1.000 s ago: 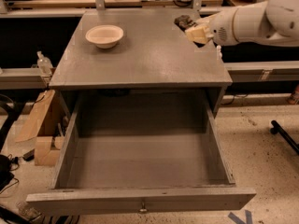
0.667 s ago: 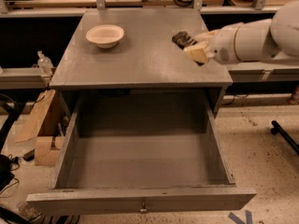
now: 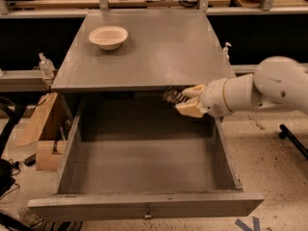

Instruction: Place rxbar chocolate into top drawer

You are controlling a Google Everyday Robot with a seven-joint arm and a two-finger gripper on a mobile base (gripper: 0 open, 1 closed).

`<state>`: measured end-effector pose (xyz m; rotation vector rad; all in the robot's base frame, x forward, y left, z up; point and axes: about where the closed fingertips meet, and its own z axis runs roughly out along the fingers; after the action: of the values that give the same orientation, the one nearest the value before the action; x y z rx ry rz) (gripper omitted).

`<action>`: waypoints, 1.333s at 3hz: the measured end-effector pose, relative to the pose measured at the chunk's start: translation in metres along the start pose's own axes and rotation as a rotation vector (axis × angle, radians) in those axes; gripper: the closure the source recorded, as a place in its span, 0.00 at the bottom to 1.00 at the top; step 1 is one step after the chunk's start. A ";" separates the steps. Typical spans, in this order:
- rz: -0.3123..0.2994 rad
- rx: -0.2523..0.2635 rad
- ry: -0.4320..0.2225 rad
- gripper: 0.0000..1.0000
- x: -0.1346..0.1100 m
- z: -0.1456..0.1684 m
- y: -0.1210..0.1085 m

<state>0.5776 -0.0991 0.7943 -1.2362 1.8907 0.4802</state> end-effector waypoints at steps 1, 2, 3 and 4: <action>0.015 -0.092 0.014 1.00 0.032 0.032 0.020; 0.096 -0.122 0.042 1.00 0.058 0.065 0.010; 0.114 -0.128 0.046 0.81 0.059 0.069 0.010; 0.113 -0.132 0.046 0.59 0.059 0.071 0.012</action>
Offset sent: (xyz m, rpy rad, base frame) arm 0.0381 0.0126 -0.1343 0.0659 0.3177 -0.0673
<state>0.5855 -0.0800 0.7040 -1.2386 2.0023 0.6506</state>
